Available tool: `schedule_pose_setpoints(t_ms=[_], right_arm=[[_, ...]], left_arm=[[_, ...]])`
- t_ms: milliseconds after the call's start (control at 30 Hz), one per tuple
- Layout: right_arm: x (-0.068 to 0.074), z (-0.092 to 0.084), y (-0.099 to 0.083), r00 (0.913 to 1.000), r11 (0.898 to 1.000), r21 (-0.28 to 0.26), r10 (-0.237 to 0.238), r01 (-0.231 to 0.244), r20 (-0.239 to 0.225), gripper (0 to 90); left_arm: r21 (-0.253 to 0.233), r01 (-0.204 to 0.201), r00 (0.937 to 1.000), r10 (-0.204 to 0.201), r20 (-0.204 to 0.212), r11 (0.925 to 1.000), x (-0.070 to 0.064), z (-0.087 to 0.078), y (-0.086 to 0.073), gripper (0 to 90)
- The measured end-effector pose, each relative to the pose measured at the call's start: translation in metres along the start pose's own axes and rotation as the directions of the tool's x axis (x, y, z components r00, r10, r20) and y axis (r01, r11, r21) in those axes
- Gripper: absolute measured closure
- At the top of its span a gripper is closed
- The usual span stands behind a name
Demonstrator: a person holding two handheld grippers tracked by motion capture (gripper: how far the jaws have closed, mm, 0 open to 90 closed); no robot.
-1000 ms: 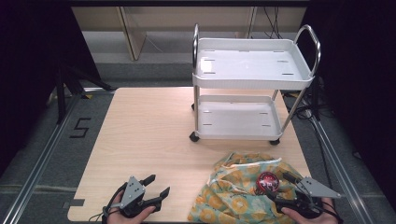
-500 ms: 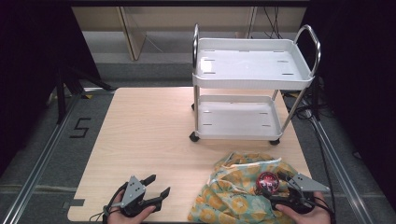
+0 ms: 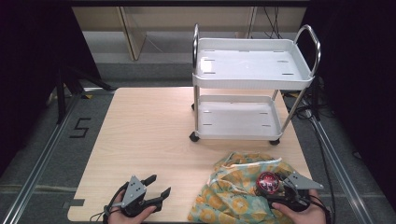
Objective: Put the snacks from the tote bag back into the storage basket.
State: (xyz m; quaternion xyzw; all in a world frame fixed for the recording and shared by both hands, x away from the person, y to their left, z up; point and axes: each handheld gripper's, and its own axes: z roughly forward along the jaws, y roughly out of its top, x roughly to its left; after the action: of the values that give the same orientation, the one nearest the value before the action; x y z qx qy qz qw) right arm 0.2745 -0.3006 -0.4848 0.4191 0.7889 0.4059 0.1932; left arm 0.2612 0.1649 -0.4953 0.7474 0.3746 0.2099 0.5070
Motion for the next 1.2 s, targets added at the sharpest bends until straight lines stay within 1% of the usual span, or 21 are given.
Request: schedule_pose_setpoints(t_ms=[67,100,167,267,300,333,367,433,467,533,567,800,867,900,933,967,1033,1067,1133,1167,1200], right_arm=[[0.0001,0.0006,0.0,1.0,1.0,-0.003,0.002,-0.002,-0.008,19.2],[-0.0023,0.0017,0.0003,0.9997,1.0,-0.011,-0.022,0.022,-0.008,19.4],[-0.0023,0.0029,-0.0001,0.9995,1.0,-0.005,-0.031,0.031,-0.007,20.4],[-0.0012,0.0024,0.0001,0.9997,1.0,-0.005,-0.024,0.024,-0.003,21.8],[0.0,0.003,-0.0001,0.9999,1.0,-0.006,-0.008,0.008,-0.01,22.4],[-0.0013,0.0035,0.0,0.9996,1.0,-0.009,-0.022,0.022,-0.016,23.8],[-0.0015,0.0035,0.0,0.9994,1.0,-0.01,-0.024,0.023,-0.024,25.0],[-0.0016,0.0036,-0.0001,0.9996,1.0,-0.012,-0.017,0.017,-0.021,25.4],[-0.0027,0.0033,-0.0001,0.9995,1.0,-0.011,-0.028,0.028,-0.014,25.5],[-0.0027,0.0033,-0.0003,0.9997,1.0,-0.013,-0.02,0.02,-0.017,25.6],[-0.0017,0.0027,-0.0001,0.9997,1.0,-0.009,-0.021,0.021,-0.009,25.7],[-0.002,0.0028,0.0003,0.9996,1.0,-0.013,-0.026,0.026,-0.013,25.9],[-0.0022,0.0019,0.0006,0.9997,1.0,-0.016,-0.021,0.021,-0.008,26.0],[-0.0018,0.0019,0.0008,0.9999,1.0,-0.024,-0.011,0.011,-0.006,26.0],[0.0009,0.0008,0.0007,0.9997,1.0,-0.019,0.021,-0.021,-0.008,26.0],[0.0003,0.0002,0.001,0.9998,1.0,-0.022,0.018,-0.018,-0.009,26.0],[0.0,-0.0002,0.001,0.9998,1.0,-0.024,0.019,-0.019,-0.008,26.0],[-0.0025,0.0001,0.0013,1.0,0.999,-0.033,-0.002,0.002,-0.007,26.0],[-0.0022,-0.0005,0.0015,1.0,0.999,-0.033,0.004,-0.004,-0.005,26.0],[-0.0004,-0.0013,0.0013,0.9997,0.999,-0.028,0.025,-0.026,-0.005,26.0],[-0.0034,-0.0008,0.0019,1.0,0.999,-0.04,-0.007,0.007,-0.004,26.0]], left_arm=[[0.0,0.009,1.0,-0.009,-0.001,1.0,-0.0004,0.0002,-0.0003,31.2],[0.0,0.017,0.9998,-0.017,-0.003,0.9999,-0.0008,0.0003,-0.0005,31.2],[-0.008,0.022,0.9998,-0.022,0.002,0.9997,-0.0009,0.0012,-0.0008,31.2],[-0.01,0.026,0.9997,-0.026,0.002,0.9996,-0.0013,0.0015,-0.0008,31.2],[-0.01,0.026,0.9997,-0.026,0.002,0.9996,-0.0013,0.0015,-0.0009,31.1],[-0.001,0.016,0.9999,-0.016,0.0,0.9999,-0.0005,0.0008,-0.0008,31.1],[-0.011,0.027,0.9996,-0.027,0.002,0.9996,-0.0013,0.0015,-0.0009,31.1],[-0.011,0.025,0.9997,-0.025,0.002,0.9996,-0.0009,0.0011,-0.0008,31.1],[-0.001,-0.002,1.0,0.002,-0.002,1.0,0.0006,-0.0003,0.0,31.1],[-0.005,-0.004,1.0,0.004,-0.002,1.0,0.0008,-0.0005,0.0,31.2],[-0.013,0.028,0.9996,-0.028,-0.002,0.9995,-0.001,0.0005,-0.0006,31.1],[-0.012,0.025,0.9997,-0.026,-0.002,0.9996,-0.0009,0.0004,-0.0006,31.2],[-0.006,0.014,0.9999,-0.014,-0.005,0.9999,0.0,-0.0003,-0.0004,31.1],[-0.006,0.018,0.9998,-0.018,-0.006,0.9998,-0.0001,-0.0003,-0.0006,31.1],[-0.006,0.017,0.9998,-0.017,-0.003,0.9998,0.0001,-0.0002,-0.0006,31.1],[-0.014,0.027,0.9996,-0.027,-0.002,0.9995,-0.0007,0.0005,-0.0007,31.2],[-0.006,0.015,0.9999,-0.015,-0.006,0.9999,0.0001,-0.0004,-0.0005,31.1],[-0.005,-0.007,1.0,0.007,-0.002,1.0,0.0013,-0.0005,0.0,31.1],[-0.005,-0.009,1.0,0.009,-0.001,0.9999,0.0015,-0.0005,0.0,31.1],[-0.005,-0.011,0.9999,0.011,-0.002,0.9999,0.0016,-0.0006,0.0,31.1],[-0.004,-0.012,0.9999,0.012,-0.003,0.9999,0.0017,-0.0008,0.0001,31.1]])
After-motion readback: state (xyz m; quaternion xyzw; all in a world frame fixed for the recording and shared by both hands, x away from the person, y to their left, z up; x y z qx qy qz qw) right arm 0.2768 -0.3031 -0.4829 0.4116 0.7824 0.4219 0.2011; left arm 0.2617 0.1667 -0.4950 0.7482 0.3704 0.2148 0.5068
